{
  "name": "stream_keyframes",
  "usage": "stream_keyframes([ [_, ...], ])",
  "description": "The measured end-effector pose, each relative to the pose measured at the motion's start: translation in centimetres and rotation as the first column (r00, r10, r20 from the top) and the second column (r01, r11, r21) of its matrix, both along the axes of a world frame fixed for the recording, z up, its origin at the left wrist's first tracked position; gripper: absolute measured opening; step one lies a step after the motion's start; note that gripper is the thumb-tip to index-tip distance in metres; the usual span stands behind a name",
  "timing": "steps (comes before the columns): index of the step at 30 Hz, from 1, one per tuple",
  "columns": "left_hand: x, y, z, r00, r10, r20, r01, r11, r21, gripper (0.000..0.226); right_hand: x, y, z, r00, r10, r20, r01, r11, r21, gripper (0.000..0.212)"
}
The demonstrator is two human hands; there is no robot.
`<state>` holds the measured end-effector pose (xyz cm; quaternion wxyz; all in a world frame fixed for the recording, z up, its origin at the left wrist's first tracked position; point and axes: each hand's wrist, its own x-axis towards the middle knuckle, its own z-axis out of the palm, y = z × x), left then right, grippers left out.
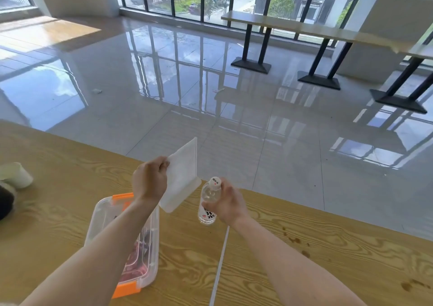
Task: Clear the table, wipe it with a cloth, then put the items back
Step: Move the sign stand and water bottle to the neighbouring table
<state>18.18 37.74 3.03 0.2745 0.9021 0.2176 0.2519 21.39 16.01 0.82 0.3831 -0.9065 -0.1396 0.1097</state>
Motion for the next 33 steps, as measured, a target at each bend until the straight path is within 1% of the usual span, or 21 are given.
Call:
stream_keyframes([
  [4,0.9,0.3,0.3,0.999,-0.022,-0.038,0.023,0.999,0.023,0.021,0.4,1.6,-0.7,1.0,0.006,-0.017,-0.006,1.0,-0.003,0.049],
  [11,2.0,1.0,-0.4,0.995,-0.016,-0.1,0.021,0.998,0.052,0.027,0.7,2.5,-1.2,0.999,0.019,-0.029,-0.018,1.0,0.02,0.044],
  [19,1.6,1.9,-2.1,0.996,-0.035,-0.077,0.038,0.998,0.044,0.031,0.8,2.8,-1.5,0.999,0.045,-0.017,-0.044,0.998,0.044,0.045],
  [23,1.6,1.9,-2.5,0.995,-0.031,-0.094,0.032,0.999,0.011,0.024,0.7,2.7,-1.5,0.997,0.063,-0.038,-0.061,0.996,0.065,0.047],
  [25,1.6,1.8,-2.2,0.994,-0.031,-0.108,0.029,0.999,-0.025,0.016,0.8,2.6,-1.6,0.995,0.074,-0.06,-0.07,0.995,0.067,0.048],
  [26,1.6,1.7,-2.1,0.993,-0.029,-0.118,0.025,0.999,-0.035,0.013,0.8,2.6,-1.6,0.995,0.078,-0.069,-0.073,0.995,0.064,0.051],
  [27,1.6,1.6,-2.0,0.991,-0.022,-0.132,0.017,0.999,-0.045,0.017,0.8,2.6,-1.6,0.994,0.081,-0.077,-0.076,0.995,0.062,0.054],
  [28,1.6,1.5,-1.9,0.989,-0.016,-0.15,0.007,0.998,-0.058,0.025,0.8,2.4,-1.6,0.993,0.084,-0.085,-0.079,0.995,0.057,0.06],
  [31,1.2,0.9,-1.2,0.988,-0.012,-0.157,-0.004,0.995,-0.104,0.045,0.7,2.0,-1.1,0.989,0.088,-0.119,-0.087,0.996,0.017,0.094],
  [33,0.7,0.5,-0.7,0.99,-0.027,-0.138,0.019,0.998,-0.061,0.05,0.6,1.6,-0.8,0.989,0.085,-0.12,-0.086,0.996,-0.003,0.103],
])
